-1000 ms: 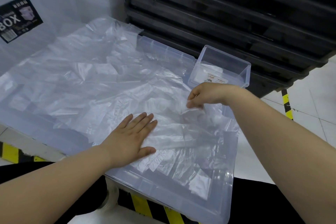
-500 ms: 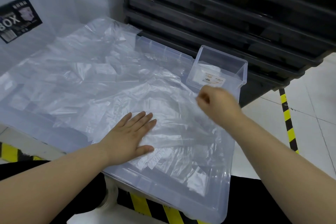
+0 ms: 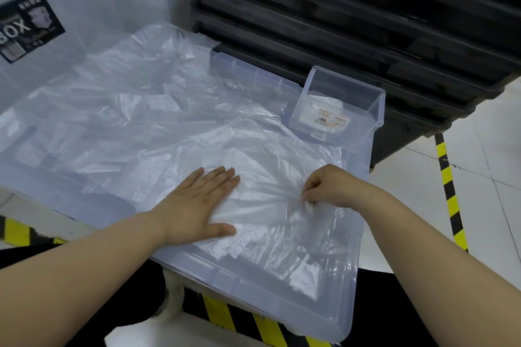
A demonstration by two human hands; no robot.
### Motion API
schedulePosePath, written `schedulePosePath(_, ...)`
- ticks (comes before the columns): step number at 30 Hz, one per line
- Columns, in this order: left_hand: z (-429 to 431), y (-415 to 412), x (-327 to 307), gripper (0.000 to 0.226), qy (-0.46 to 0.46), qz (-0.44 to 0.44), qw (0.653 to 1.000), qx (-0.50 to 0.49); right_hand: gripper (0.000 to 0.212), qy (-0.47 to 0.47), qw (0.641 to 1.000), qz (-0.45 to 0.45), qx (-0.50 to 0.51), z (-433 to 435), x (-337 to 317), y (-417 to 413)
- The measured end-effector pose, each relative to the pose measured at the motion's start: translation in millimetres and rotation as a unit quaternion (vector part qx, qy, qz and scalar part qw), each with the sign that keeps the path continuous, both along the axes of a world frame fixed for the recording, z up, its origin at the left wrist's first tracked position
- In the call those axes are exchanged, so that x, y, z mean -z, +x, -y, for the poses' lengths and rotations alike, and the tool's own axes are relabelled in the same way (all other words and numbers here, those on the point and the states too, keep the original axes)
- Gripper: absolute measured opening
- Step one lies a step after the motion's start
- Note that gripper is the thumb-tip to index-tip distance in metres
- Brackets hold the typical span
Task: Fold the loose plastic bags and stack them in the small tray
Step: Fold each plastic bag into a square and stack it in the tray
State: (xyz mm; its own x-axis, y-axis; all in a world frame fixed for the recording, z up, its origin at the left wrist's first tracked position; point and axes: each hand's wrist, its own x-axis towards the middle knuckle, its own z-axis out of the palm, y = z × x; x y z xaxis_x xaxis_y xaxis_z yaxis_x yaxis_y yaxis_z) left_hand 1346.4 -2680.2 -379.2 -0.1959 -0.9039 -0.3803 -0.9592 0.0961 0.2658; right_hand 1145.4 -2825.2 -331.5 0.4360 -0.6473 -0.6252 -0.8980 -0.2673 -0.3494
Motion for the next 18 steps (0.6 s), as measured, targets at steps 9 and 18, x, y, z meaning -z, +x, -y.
schedulePosePath(9, -1.9, -3.0, 4.7, 0.105, -0.008, 0.032, 0.999, 0.010, 0.016, -0.103, 0.985, -0.124, -0.062, 3.8, 0.3, -6.2)
schedulePosePath(18, -3.3, -3.6, 8.1, 0.105, -0.015, 0.046, 0.999, 0.013, 0.039, -0.340, 0.933, -0.049, -0.113, -32.2, -10.2, -6.2)
